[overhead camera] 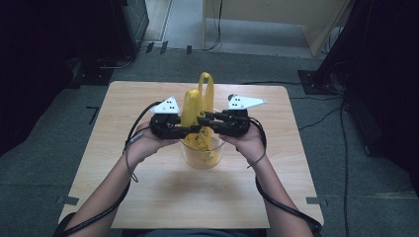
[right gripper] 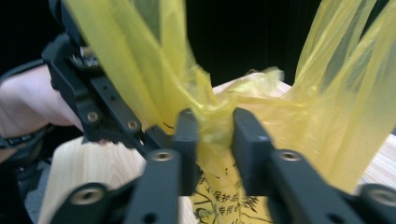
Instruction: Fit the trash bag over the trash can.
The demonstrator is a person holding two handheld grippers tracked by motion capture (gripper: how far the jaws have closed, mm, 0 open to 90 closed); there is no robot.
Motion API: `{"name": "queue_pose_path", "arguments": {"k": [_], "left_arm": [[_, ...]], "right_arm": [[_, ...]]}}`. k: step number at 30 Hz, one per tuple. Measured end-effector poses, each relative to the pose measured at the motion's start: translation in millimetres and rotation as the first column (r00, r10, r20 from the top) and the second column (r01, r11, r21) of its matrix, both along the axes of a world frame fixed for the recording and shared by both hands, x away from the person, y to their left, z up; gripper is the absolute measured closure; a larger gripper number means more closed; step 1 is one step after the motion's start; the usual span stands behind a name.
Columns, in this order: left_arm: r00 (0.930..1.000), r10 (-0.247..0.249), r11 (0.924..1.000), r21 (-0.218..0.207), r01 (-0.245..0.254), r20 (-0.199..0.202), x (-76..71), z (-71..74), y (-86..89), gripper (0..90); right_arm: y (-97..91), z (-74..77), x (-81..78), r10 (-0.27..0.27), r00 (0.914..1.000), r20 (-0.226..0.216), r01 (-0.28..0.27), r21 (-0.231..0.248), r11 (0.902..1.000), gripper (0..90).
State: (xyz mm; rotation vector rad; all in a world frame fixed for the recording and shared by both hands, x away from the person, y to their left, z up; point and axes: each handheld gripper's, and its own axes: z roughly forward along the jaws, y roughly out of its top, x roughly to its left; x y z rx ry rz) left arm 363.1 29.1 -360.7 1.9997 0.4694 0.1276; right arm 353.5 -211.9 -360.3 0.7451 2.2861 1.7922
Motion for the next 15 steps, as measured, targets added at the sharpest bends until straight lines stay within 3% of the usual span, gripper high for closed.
{"name": "queue_pose_path", "arguments": {"k": [5,10,15], "left_arm": [[0.9999,0.006,0.9999,-0.01,-0.006,-0.012,1.6,1.2,4.2,63.1],[0.9996,0.013,0.9993,-0.034,-0.014,-0.024,4.2,6.3,14.4,59.2],[0.9993,0.024,0.9977,-0.062,-0.026,-0.03,6.6,12.4,24.7,58.3]], "right_arm": [[-2.5,-0.1,-0.7,-0.014,0.9997,0.02,0.015,-0.02,0.9997,86.1],[-7.7,1.3,-0.4,-0.029,0.9982,0.054,0.032,-0.06,0.9977,86.0],[-16.2,2.9,0.9,-0.043,0.9972,0.061,0.047,-0.065,0.9968,85.9]]}}
